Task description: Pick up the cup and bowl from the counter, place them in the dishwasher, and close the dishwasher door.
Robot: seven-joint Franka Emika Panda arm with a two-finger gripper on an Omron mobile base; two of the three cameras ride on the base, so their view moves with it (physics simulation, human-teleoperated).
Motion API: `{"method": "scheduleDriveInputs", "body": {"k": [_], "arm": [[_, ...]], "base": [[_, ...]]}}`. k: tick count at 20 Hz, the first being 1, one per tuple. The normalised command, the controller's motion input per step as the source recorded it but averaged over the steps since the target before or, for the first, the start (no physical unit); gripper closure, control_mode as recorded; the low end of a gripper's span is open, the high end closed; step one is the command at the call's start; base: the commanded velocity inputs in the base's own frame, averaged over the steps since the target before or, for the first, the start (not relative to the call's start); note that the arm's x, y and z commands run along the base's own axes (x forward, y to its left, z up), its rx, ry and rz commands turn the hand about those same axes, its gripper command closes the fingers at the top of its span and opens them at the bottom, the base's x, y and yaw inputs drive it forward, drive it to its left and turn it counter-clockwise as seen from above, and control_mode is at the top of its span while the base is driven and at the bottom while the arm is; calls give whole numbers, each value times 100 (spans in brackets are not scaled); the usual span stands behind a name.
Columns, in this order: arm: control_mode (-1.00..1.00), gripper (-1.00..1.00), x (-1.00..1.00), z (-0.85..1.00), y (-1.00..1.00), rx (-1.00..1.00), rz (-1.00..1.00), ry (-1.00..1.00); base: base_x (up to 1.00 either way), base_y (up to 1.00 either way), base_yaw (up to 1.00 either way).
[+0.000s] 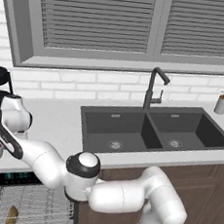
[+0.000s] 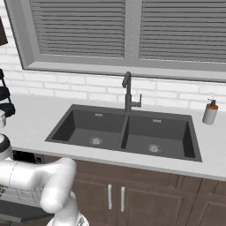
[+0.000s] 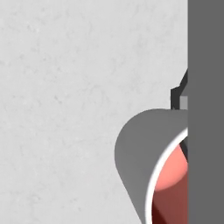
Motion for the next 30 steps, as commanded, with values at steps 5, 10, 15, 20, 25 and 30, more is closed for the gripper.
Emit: {"method": "scheduleDriveInputs", "body": {"k": [5, 10, 15, 20, 25, 30], "arm": [[-100, 100, -28, 34, -5, 0, -4, 1], [-100, 100, -60, 33, -26, 0, -13, 0], [-100, 100, -97, 4, -67, 1, -28, -1], [-100, 100, -100, 0, -71, 5, -31, -5], [-100, 100, -100, 6, -51, 1, -16, -1], [-100, 100, -88, 5, -7, -18, -16, 0]], "base": [[0, 0, 0], [0, 0, 0], [0, 0, 0], [0, 0, 0], [0, 0, 0], [0, 0, 0]]}}
